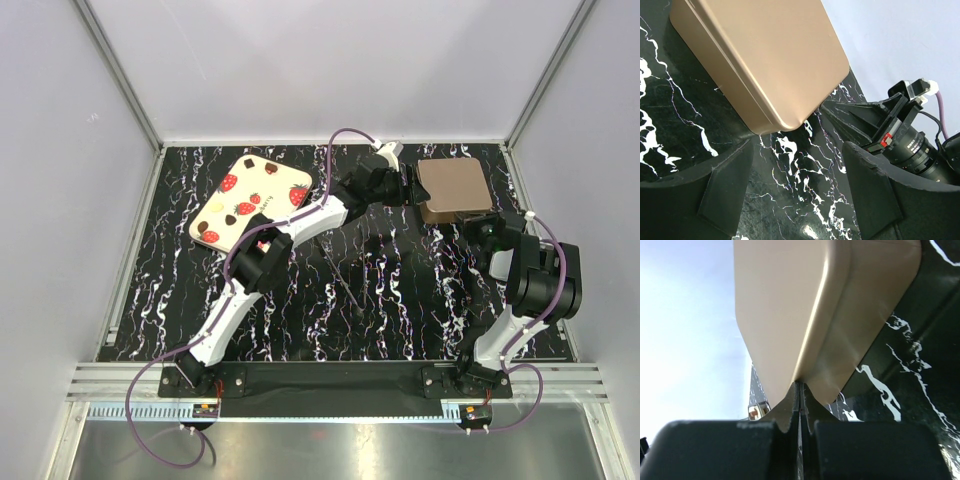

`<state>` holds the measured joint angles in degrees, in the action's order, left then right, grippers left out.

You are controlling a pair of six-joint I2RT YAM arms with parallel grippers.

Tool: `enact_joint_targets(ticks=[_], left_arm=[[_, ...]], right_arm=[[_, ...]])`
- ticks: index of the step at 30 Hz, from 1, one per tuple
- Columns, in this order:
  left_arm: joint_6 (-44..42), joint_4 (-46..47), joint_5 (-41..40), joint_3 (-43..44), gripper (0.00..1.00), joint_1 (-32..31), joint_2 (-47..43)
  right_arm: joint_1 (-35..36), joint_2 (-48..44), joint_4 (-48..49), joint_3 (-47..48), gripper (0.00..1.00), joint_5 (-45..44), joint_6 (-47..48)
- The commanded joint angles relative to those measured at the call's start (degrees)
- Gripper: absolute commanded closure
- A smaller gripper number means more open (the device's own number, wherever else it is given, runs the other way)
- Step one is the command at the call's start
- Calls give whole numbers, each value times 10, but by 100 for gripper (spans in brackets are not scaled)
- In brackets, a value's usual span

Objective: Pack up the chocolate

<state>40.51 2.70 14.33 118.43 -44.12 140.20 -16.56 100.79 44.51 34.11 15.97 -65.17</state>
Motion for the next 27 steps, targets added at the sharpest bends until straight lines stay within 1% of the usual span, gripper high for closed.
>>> enact_joint_targets(ticks=[1, 8, 12, 14, 19, 20, 22, 23, 24, 25, 26, 27], left_arm=[[-3, 31, -4, 1, 23, 3, -25], [-3, 29, 0, -1, 24, 3, -27], [-8, 29, -1, -7, 24, 3, -28], [-9, 27, -1, -7, 24, 3, -29], [-10, 27, 3, -14, 24, 3, -36], [-12, 28, 0, -15, 24, 3, -39], [-18, 26, 0, -21, 24, 4, -45], [-19, 24, -1, -22, 23, 6, -52], [-21, 21, -2, -28, 24, 8, -56], [-22, 19, -3, -30, 24, 12, -62], [-23, 18, -2, -35, 23, 15, -73], [-24, 19, -2, -45, 23, 17, -80]], right_arm=[[4, -22, 51, 7, 100, -4, -1], [4, 9, 55, 18, 100, 8, -6], [4, 9, 47, 32, 100, 17, 3], [4, 1, 19, 41, 98, 17, 18], [4, -9, -59, 103, 93, 28, 77], [4, -12, -87, 124, 92, 31, 87], [4, -23, -131, 151, 88, 28, 121], [4, -24, -185, 188, 84, 24, 136], [4, -21, -218, 212, 73, 23, 151], [4, -10, -252, 240, 68, 21, 193], [4, -3, -321, 294, 62, 17, 217], [4, 4, -348, 317, 56, 10, 239]])
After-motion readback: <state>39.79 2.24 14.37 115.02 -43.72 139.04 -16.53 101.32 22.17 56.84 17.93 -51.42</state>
